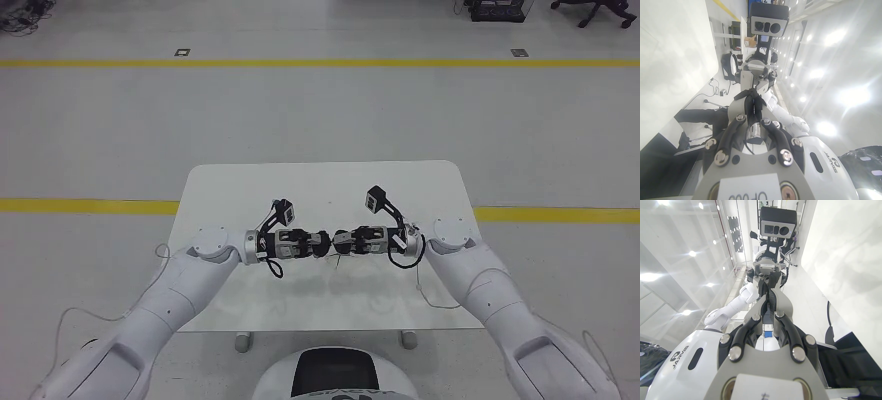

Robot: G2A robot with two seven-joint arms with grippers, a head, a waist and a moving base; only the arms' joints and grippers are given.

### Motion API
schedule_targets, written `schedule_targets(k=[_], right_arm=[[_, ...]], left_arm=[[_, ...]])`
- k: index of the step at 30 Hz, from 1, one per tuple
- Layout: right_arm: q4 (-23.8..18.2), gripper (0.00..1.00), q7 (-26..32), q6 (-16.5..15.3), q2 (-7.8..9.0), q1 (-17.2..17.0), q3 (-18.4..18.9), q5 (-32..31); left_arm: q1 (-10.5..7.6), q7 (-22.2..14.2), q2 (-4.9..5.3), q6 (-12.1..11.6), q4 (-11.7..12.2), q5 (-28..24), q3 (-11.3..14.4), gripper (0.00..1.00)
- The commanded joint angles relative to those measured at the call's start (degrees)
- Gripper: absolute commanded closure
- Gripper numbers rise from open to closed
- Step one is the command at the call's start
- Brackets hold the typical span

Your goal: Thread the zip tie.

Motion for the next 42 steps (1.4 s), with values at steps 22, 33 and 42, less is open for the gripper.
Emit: schedule_targets(k=[22, 33, 42], right_arm=[[0.82, 1.00, -0.51, 0.15, -0.34, 0.45, -0.77, 0.04], [1.16, 1.00, -0.83, 0.46, -0.50, 0.64, -1.05, 0.04], [1.41, 0.00, -0.45, 0.58, -0.46, 0.69, -0.77, 0.41]], left_arm=[[0.27, -0.18, -0.14, 0.45, -0.18, 0.61, -0.26, 0.93], [0.27, -0.21, -0.24, 0.61, -0.14, 0.72, -0.33, 1.00], [0.19, -0.43, -0.30, 0.43, 0.20, 0.67, -0.50, 1.00]])
